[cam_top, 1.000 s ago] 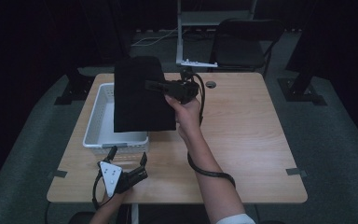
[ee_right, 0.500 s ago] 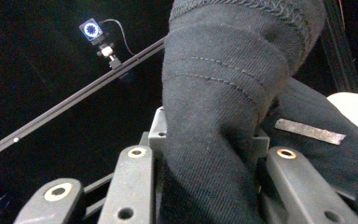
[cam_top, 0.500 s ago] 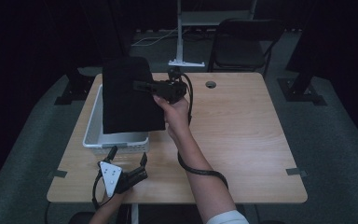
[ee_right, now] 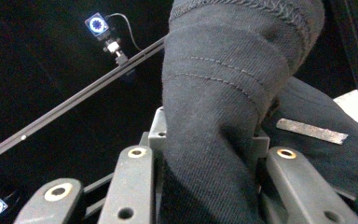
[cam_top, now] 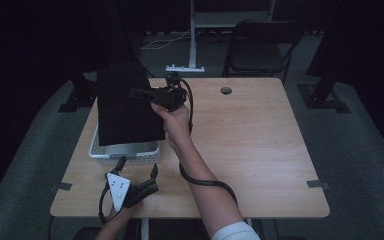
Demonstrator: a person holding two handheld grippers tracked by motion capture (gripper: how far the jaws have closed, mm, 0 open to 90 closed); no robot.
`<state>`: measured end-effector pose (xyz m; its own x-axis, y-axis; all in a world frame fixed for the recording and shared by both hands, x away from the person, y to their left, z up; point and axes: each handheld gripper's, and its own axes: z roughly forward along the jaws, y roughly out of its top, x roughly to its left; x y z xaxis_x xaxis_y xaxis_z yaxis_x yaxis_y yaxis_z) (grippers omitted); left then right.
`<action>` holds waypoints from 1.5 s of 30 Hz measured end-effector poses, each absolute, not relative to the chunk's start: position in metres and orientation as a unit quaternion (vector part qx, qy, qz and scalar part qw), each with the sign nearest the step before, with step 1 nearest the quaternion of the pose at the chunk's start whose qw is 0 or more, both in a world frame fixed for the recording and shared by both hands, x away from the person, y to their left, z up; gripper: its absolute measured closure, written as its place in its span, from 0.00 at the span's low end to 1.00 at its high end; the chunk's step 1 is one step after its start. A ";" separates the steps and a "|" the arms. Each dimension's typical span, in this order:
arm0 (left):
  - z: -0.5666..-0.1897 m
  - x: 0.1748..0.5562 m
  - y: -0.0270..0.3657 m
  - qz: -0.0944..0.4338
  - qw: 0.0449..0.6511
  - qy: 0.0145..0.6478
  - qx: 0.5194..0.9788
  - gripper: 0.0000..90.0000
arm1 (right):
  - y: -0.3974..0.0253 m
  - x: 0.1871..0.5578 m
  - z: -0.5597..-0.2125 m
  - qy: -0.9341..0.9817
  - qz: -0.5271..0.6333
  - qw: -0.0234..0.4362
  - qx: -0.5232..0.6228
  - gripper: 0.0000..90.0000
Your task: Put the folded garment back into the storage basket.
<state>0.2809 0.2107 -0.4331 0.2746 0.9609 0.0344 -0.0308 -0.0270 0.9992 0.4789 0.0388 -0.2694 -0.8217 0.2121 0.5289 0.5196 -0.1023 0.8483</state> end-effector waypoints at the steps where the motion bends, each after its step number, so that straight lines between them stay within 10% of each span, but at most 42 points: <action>1: -0.433 0.281 0.211 0.440 0.563 0.411 0.566 0.02 | 0.041 0.479 -0.269 -0.662 -0.688 0.113 -0.276 0.75; 45: -0.433 0.281 0.211 0.435 0.568 0.405 0.570 0.02 | 0.070 0.495 -0.305 -0.673 -0.674 0.117 -0.281 0.75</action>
<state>0.2809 0.2114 -0.4331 0.2936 0.9553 0.0354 -0.0316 -0.0273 0.9991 0.4951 0.0695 -0.3046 -0.8149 0.2207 0.5359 0.5356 -0.0668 0.8418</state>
